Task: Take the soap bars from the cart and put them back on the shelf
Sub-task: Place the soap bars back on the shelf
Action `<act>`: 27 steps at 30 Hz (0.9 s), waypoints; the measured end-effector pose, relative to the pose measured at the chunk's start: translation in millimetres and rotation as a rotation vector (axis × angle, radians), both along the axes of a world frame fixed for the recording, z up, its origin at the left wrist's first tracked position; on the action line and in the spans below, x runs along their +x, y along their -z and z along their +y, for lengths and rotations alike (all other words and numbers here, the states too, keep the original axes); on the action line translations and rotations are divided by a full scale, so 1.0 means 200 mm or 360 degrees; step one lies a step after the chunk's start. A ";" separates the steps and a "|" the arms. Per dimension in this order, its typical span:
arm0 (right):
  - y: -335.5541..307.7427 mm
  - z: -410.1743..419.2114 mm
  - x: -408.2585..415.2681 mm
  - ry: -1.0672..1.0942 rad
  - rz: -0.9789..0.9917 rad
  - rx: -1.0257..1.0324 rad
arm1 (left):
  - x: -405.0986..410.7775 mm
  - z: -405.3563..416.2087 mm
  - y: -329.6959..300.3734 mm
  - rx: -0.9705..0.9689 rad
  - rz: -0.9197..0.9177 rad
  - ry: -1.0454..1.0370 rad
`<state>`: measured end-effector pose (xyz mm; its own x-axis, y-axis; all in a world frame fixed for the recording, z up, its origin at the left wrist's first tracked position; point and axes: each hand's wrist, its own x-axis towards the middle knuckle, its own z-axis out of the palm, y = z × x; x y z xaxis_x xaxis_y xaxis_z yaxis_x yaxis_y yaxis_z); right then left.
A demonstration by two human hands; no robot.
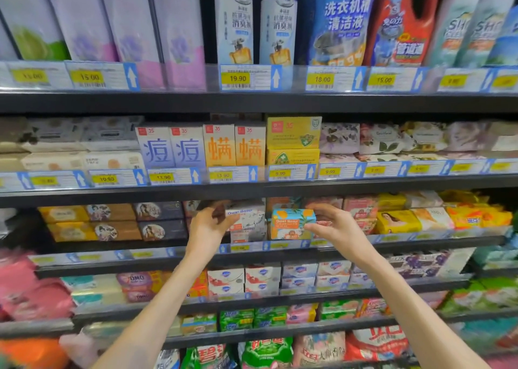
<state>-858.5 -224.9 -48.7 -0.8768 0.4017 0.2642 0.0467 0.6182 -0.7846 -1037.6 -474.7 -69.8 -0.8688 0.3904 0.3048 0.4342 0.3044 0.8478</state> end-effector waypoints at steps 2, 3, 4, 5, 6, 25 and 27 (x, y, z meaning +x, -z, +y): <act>0.01 0.00 -0.01 0.0015 -0.0013 0.0020 | -0.01 0.00 0.01 -0.0070 0.0061 -0.0058; 0.01 -0.01 -0.01 0.0017 -0.0018 0.0026 | -0.01 0.00 0.02 -0.0105 0.0087 -0.0087; 0.01 -0.01 -0.01 0.0018 -0.0019 0.0029 | -0.02 0.01 0.03 -0.0126 0.0106 -0.0105; 0.01 -0.01 -0.01 0.0023 -0.0021 0.0035 | -0.02 0.01 0.04 -0.0135 0.0130 -0.0122; 0.01 -0.01 -0.02 0.0031 -0.0019 0.0041 | -0.02 0.02 0.05 -0.0145 0.0157 -0.0144; -0.01 -0.08 -0.09 0.0244 0.0110 0.0112 | 0.03 0.06 0.03 -0.0296 0.0406 -0.0180; 0.00 -0.10 -0.11 0.0270 0.0090 0.0199 | 0.02 0.06 0.03 -0.0277 0.0400 -0.0164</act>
